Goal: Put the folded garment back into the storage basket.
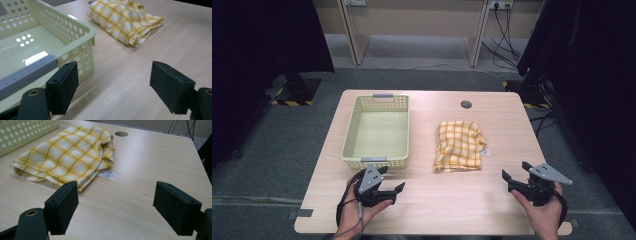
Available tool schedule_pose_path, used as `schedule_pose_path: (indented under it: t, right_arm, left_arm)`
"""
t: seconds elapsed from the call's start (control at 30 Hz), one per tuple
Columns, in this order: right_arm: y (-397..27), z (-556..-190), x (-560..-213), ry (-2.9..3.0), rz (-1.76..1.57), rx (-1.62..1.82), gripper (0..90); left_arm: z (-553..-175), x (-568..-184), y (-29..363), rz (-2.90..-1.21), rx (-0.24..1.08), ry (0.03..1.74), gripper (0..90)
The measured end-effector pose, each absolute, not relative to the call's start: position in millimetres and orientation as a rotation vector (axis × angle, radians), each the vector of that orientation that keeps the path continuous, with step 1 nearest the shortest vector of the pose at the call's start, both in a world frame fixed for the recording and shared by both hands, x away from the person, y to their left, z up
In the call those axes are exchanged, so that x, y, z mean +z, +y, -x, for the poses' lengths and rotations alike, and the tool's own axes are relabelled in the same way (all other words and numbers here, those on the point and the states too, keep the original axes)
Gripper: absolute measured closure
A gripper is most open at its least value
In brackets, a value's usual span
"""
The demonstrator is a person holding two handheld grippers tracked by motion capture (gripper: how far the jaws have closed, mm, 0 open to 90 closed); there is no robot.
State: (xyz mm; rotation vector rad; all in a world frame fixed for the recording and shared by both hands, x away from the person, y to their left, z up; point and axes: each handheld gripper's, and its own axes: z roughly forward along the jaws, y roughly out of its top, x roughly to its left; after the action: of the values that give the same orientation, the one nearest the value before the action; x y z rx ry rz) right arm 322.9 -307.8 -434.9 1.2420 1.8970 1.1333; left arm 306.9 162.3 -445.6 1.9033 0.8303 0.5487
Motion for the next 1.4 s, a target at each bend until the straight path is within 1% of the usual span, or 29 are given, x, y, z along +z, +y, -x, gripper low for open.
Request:
schedule_pose_path:
  t: [0.2,0.23,0.3,0.33,0.4,0.43,0.83,0.87,0.9,0.93,0.97,1.0,1.03,1.07,1.23,1.4]
  right_arm:
    - [-306.9,-327.4,-432.0,1.898,-1.234,1.129,21.0]
    - [-305.5,-334.4,-428.5,1.903,-1.229,1.125,20.9]
    - [-305.5,-334.4,-428.5,1.903,-1.229,1.125,20.9]
    - [-304.3,-340.4,-427.8,1.908,-1.233,1.123,20.9]
    - [-302.4,-345.4,-426.9,1.915,-1.232,1.119,20.9]
    - [-302.4,-345.4,-426.9,1.915,-1.232,1.119,20.9]
    - [-293.3,-367.1,-416.3,1.936,-1.205,1.114,20.9]
    - [-291.1,-375.2,-415.2,1.949,-1.204,1.112,20.9]
    - [-291.1,-375.2,-415.2,1.949,-1.204,1.112,20.9]
    - [-288.6,-385.7,-412.5,1.959,-1.207,1.115,20.9]
    - [-288.6,-385.7,-412.5,1.959,-1.207,1.115,21.0]
    - [-288.6,-385.7,-412.5,1.959,-1.207,1.115,21.0]
    - [-283.6,-400.0,-408.2,1.975,-1.206,1.110,21.0]
    - [-277.6,-416.9,-405.2,1.999,-1.196,1.099,22.0]
    - [-270.4,-447.9,-404.3,2.033,-1.224,1.076,22.1]
    - [-261.9,-468.8,-407.2,2.071,-1.242,1.065,22.1]
  left_arm:
    - [-312.7,-444.0,151.6,-1.911,0.542,0.807,22.7]
    - [-312.7,-444.0,151.6,-1.911,0.542,0.807,22.7]
    - [-315.1,-443.7,145.2,-1.914,0.534,0.795,22.7]
    - [-317.3,-443.3,138.7,-1.923,0.529,0.776,22.7]
    - [-317.3,-443.3,138.7,-1.923,0.529,0.776,22.7]
    - [-320.6,-442.7,131.1,-1.930,0.527,0.759,22.7]
    - [-332.8,-436.4,107.8,-1.944,0.521,0.709,22.8]
    - [-337.2,-433.8,101.5,-1.948,0.521,0.695,22.8]
    - [-337.2,-433.8,101.5,-1.948,0.521,0.695,22.8]
    - [-337.2,-433.8,101.5,-1.948,0.521,0.695,22.8]
    - [-342.9,-430.6,93.5,-1.953,0.517,0.681,22.8]
    - [-342.9,-430.6,93.5,-1.953,0.517,0.681,22.8]
    - [-342.9,-430.6,93.5,-1.953,0.517,0.681,22.8]
    - [-352.5,-429.0,81.4,-1.964,0.508,0.664,22.8]
    - [-366.2,-431.3,66.9,-1.979,0.489,0.664,22.8]
    - [-380.1,-433.7,54.9,-2.000,0.479,0.677,22.9]
